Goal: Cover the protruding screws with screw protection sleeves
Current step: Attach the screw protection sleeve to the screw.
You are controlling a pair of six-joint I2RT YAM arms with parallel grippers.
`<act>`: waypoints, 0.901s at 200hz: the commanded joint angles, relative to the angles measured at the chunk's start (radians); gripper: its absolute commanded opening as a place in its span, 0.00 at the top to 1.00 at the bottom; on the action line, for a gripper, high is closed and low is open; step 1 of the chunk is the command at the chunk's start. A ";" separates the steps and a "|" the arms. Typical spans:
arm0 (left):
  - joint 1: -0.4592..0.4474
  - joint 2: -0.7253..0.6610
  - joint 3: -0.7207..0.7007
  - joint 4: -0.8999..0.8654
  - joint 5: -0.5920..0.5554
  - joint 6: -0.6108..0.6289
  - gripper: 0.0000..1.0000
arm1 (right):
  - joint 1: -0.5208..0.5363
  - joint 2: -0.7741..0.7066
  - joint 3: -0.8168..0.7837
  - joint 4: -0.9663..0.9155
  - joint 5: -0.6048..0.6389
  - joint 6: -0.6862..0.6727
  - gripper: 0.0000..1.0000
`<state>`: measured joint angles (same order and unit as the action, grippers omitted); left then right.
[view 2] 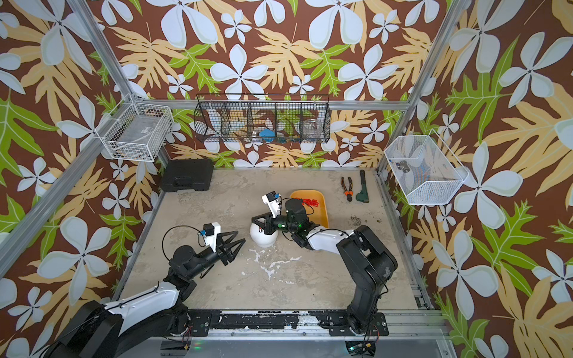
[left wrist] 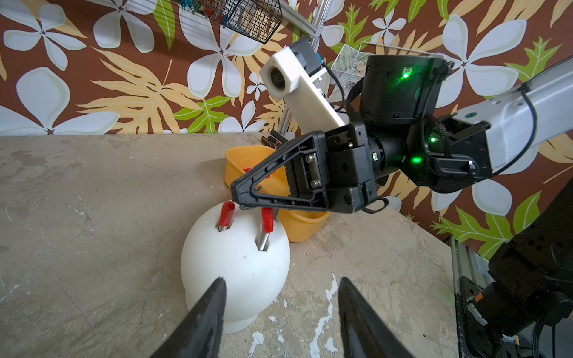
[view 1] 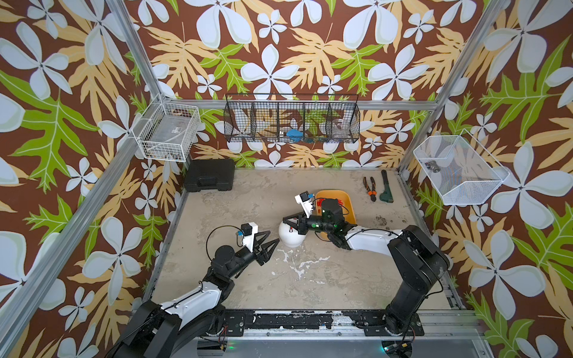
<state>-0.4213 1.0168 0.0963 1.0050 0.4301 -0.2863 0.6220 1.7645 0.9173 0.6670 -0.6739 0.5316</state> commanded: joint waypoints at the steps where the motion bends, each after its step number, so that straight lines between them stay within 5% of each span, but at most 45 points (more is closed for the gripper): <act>1: 0.000 -0.002 0.008 0.001 0.002 0.009 0.41 | -0.001 0.004 0.015 -0.070 0.051 -0.034 1.00; 162: 0.000 -0.009 0.007 -0.003 0.000 0.009 0.41 | 0.016 -0.161 0.091 -0.302 0.127 -0.081 1.00; 180: -0.001 -0.009 0.006 -0.003 -0.002 0.009 0.41 | -0.001 -0.184 0.114 -0.411 0.144 -0.028 0.61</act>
<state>-0.4213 1.0103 0.0963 0.9997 0.4271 -0.2855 0.6353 1.6070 1.0103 0.3702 -0.5617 0.4583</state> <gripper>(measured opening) 0.589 0.082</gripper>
